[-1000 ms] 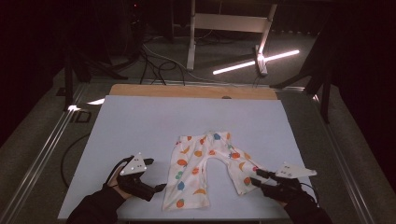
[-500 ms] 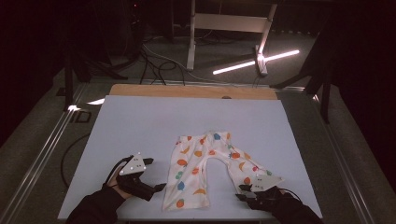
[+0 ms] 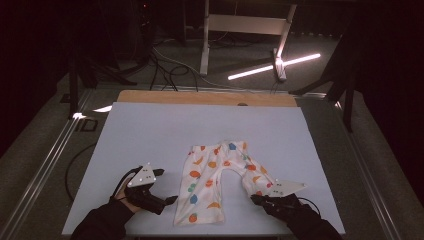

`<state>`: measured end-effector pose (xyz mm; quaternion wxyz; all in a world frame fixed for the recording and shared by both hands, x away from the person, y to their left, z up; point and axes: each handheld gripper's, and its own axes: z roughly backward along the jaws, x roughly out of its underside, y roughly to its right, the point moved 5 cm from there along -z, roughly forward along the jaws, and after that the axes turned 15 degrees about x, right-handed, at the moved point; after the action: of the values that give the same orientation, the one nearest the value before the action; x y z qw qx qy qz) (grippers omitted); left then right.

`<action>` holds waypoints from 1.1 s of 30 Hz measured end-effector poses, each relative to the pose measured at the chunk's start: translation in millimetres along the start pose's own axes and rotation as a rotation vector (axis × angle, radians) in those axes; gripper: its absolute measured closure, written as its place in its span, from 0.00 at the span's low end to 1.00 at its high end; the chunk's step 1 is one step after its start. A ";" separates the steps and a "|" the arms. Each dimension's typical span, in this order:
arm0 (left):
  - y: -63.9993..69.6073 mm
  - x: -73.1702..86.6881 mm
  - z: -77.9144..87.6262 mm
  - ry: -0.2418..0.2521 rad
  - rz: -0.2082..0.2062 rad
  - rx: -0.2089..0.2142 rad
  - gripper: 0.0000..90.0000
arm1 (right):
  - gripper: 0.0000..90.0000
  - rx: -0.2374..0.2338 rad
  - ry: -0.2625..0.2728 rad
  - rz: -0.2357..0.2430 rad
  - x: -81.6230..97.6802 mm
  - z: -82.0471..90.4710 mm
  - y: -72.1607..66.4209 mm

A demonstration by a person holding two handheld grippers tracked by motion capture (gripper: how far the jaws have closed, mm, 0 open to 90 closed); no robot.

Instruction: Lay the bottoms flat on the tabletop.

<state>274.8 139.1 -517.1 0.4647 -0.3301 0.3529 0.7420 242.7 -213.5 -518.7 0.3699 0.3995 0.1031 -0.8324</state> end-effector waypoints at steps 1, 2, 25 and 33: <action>-0.1 -0.1 0.4 0.001 0.000 -0.002 0.01 | 0.99 -0.016 0.004 -0.009 -4.0 -0.6 -4.2; -0.1 -0.6 1.1 0.005 0.002 -0.003 0.01 | 0.98 -0.038 0.003 -0.020 -7.6 -1.8 -9.0; 1.0 -2.1 0.5 0.005 0.008 0.009 0.01 | 0.45 -0.197 0.065 0.010 -31.5 -18.2 -45.6; 1.1 -6.3 -3.0 -0.004 0.042 0.050 0.01 | 0.17 -0.097 0.112 -0.080 -38.2 -18.3 -3.2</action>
<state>276.5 133.5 -513.4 0.4579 -0.3096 0.3772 0.7431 266.8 -182.3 -502.8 0.3490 0.4224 0.1798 -0.8170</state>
